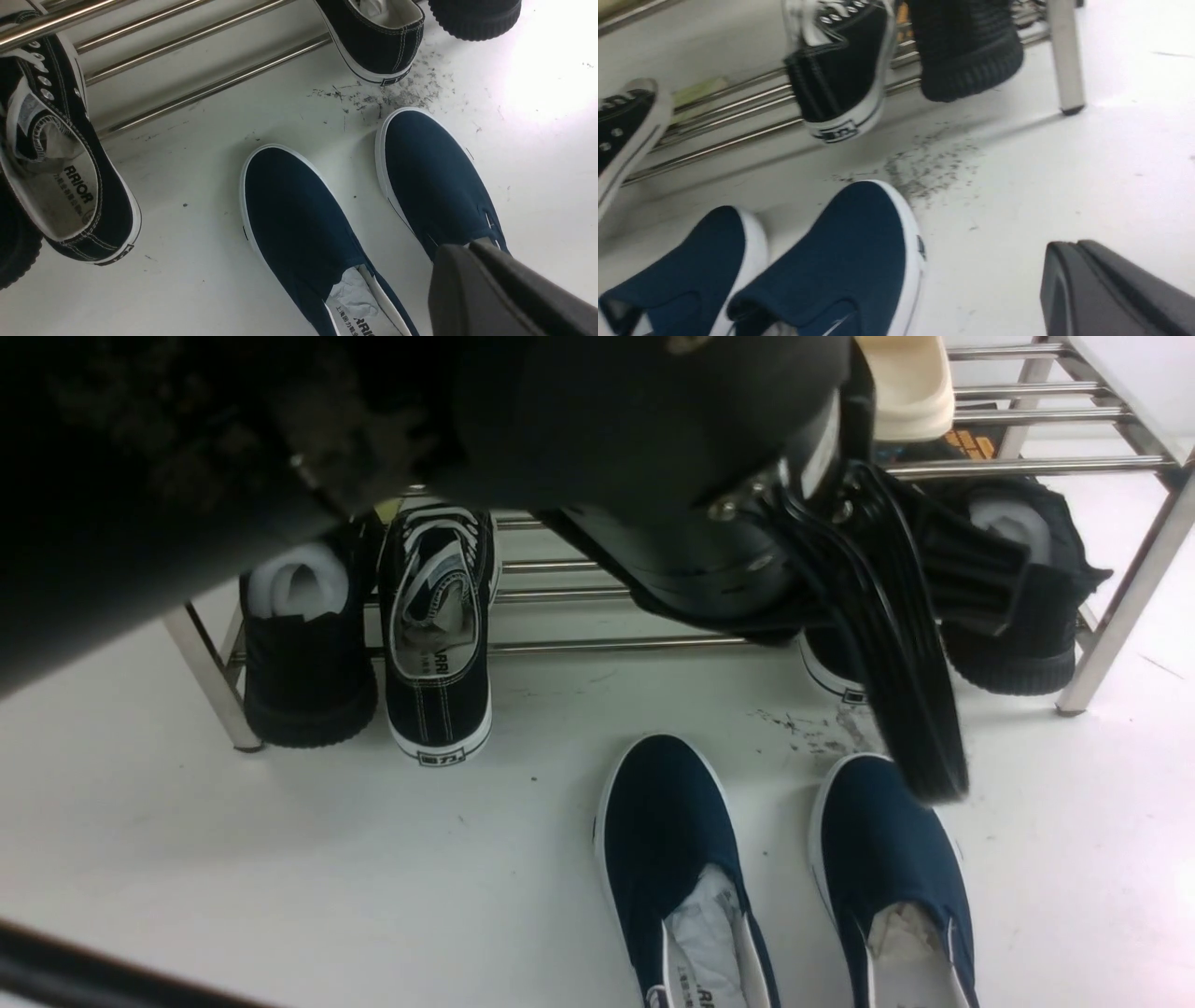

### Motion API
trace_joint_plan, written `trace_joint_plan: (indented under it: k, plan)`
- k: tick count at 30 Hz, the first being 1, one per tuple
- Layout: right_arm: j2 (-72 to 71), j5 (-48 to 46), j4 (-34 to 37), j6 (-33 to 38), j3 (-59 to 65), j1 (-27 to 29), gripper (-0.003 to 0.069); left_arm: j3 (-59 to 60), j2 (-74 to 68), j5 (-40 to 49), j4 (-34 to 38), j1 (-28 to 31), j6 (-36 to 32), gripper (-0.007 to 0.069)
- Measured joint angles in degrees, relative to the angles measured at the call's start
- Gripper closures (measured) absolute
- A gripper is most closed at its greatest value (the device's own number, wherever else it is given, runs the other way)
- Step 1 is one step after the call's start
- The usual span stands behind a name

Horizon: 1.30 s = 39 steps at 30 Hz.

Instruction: Take the shoes off the shelf with your hand on the white table.

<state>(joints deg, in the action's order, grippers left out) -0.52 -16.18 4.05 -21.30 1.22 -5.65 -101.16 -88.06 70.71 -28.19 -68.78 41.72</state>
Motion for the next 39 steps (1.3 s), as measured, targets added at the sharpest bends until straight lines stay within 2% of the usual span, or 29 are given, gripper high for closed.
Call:
trace_joint_plan:
  k: [3,7,20,25,30,35,39]
  plan:
    - [0.0,-2.4,0.0,0.0,0.1,3.4,0.0647,0.0,0.0,0.0,-0.2,0.0,-0.6,0.0590]
    - [0.0,-2.6,-0.1,0.0,0.1,4.9,0.0646,0.0,0.2,0.0,-1.9,0.0,-2.7,0.0590]
    - [0.0,-2.9,-0.1,0.0,0.1,4.9,0.0639,0.3,12.5,0.0,-8.0,0.0,-7.5,0.0590]
    - [0.0,-3.9,-0.5,0.8,0.0,4.9,0.0639,5.9,18.3,0.0,-8.3,0.0,-8.4,0.0593]
    - [0.0,-6.1,-5.2,8.7,-0.4,4.9,0.0632,14.5,24.7,0.0,-8.9,0.0,-7.4,0.0593]
    - [0.0,-6.4,-6.4,18.1,-0.4,4.9,0.0627,20.4,31.9,0.0,-8.9,0.0,-3.9,0.0593]
    - [0.0,-6.8,-6.9,22.5,-0.5,4.9,0.0621,26.5,38.0,0.0,-8.0,0.0,-0.6,0.0593]
